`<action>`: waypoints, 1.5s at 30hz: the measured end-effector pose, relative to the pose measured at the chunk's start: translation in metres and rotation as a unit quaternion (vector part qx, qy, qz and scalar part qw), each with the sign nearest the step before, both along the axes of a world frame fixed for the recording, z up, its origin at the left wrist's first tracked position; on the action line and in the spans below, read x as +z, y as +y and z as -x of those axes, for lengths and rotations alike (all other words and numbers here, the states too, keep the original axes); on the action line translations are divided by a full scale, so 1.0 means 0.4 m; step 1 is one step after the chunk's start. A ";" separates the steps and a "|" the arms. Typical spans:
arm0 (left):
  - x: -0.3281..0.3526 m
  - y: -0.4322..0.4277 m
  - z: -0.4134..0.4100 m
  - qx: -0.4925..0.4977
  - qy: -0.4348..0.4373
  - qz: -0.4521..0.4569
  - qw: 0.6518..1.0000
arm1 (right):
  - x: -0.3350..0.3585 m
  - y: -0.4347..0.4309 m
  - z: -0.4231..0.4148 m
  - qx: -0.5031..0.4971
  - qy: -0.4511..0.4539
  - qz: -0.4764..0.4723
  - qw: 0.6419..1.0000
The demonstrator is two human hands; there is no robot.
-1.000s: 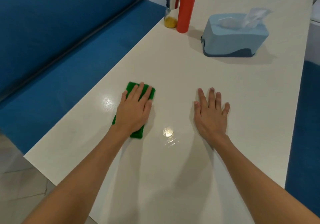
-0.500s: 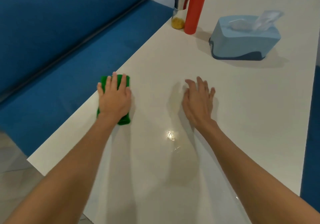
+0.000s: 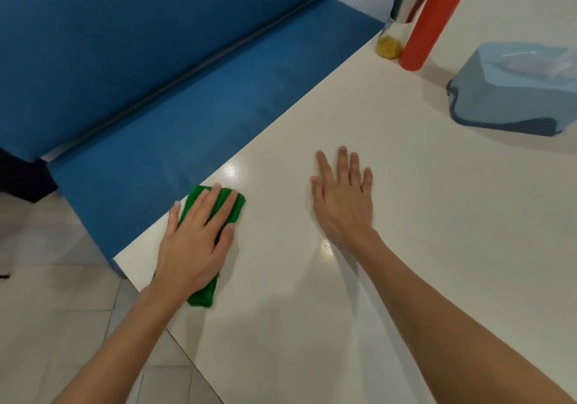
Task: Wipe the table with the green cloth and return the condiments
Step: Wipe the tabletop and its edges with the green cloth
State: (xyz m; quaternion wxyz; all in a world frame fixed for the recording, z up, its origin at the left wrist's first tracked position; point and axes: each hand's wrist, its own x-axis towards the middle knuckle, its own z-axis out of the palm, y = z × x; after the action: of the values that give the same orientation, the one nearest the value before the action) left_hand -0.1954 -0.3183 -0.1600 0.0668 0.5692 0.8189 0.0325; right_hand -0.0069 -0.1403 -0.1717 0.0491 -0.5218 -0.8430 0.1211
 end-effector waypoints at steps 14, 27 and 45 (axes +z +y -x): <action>-0.017 0.175 -0.215 -0.009 -0.020 -0.071 0.997 | -0.003 0.006 0.001 0.007 -0.036 -0.005 0.999; 0.029 -0.011 -0.167 0.062 -0.195 -0.152 0.967 | 0.068 -0.035 0.043 -0.037 0.041 0.040 0.998; -0.002 -0.255 0.064 0.436 -0.441 -0.292 0.728 | 0.005 -0.407 0.426 0.251 0.004 -0.002 0.968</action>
State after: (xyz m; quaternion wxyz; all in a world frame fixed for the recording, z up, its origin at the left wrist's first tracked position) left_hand -0.2211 -0.4203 -0.1609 0.2292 0.0627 0.8055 0.5429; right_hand -0.1774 -0.3029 -0.1695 0.0219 -0.2930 -0.9470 0.1297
